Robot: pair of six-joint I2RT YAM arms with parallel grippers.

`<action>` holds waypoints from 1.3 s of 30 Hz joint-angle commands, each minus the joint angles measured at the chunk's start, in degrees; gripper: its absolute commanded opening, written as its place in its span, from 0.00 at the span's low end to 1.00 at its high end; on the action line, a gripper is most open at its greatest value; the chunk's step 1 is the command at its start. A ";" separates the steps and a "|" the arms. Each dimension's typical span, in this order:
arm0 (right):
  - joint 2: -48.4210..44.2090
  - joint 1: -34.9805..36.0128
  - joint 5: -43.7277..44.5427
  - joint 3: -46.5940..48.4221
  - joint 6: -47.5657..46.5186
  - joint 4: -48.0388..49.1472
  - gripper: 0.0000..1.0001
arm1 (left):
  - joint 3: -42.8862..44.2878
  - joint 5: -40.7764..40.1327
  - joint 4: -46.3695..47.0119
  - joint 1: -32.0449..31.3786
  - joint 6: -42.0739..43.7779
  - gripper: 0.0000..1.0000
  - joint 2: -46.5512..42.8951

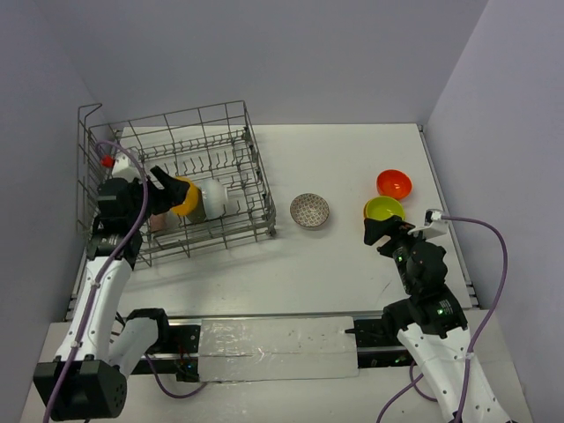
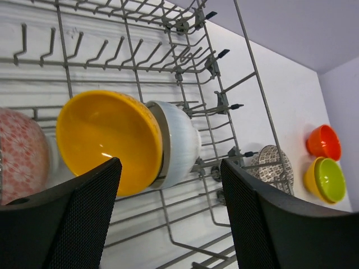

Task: Load the bowls into the dish rack

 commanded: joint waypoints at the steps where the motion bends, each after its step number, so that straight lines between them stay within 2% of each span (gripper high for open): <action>1: 0.84 0.04 -0.25 1.07 -0.68 1.64 0.86 | -1.23 -11.60 2.26 -4.85 -10.07 0.77 -0.82; 6: 1.37 0.04 -0.26 1.42 -0.85 1.56 0.86 | 2.45 -20.74 0.86 -11.10 -13.25 0.75 5.50; 11: 0.85 0.04 0.01 1.77 -0.77 0.77 0.86 | 6.42 -27.26 -1.78 -11.90 -15.18 0.70 13.06; 15: 0.14 0.04 0.27 1.42 -0.68 0.68 0.86 | 7.48 -27.10 -0.56 -11.90 -15.27 0.53 15.79; 16: 0.14 0.04 0.27 1.25 -0.76 0.76 0.86 | 7.39 -25.97 0.84 -11.90 -15.18 0.44 15.88; 18: 0.49 0.04 0.10 1.33 -0.76 0.77 0.86 | 7.56 -24.82 1.47 -11.90 -15.18 0.32 16.50; 19: 0.58 0.04 0.19 1.42 -0.76 0.76 0.86 | 7.65 -24.29 1.64 -11.99 -15.01 0.17 16.50; 22: 0.67 0.04 0.27 1.42 -0.68 0.59 0.86 | 8.35 -23.67 1.29 -11.90 -13.96 0.00 15.54; 32: 0.84 0.04 0.01 1.25 -0.76 0.94 0.86 | 8.53 -13.92 5.77 -11.90 -8.95 0.00 10.52; 39: 0.23 0.04 -0.25 1.42 -0.94 0.94 0.86 | 8.97 -2.34 7.35 -11.47 -0.52 0.00 10.61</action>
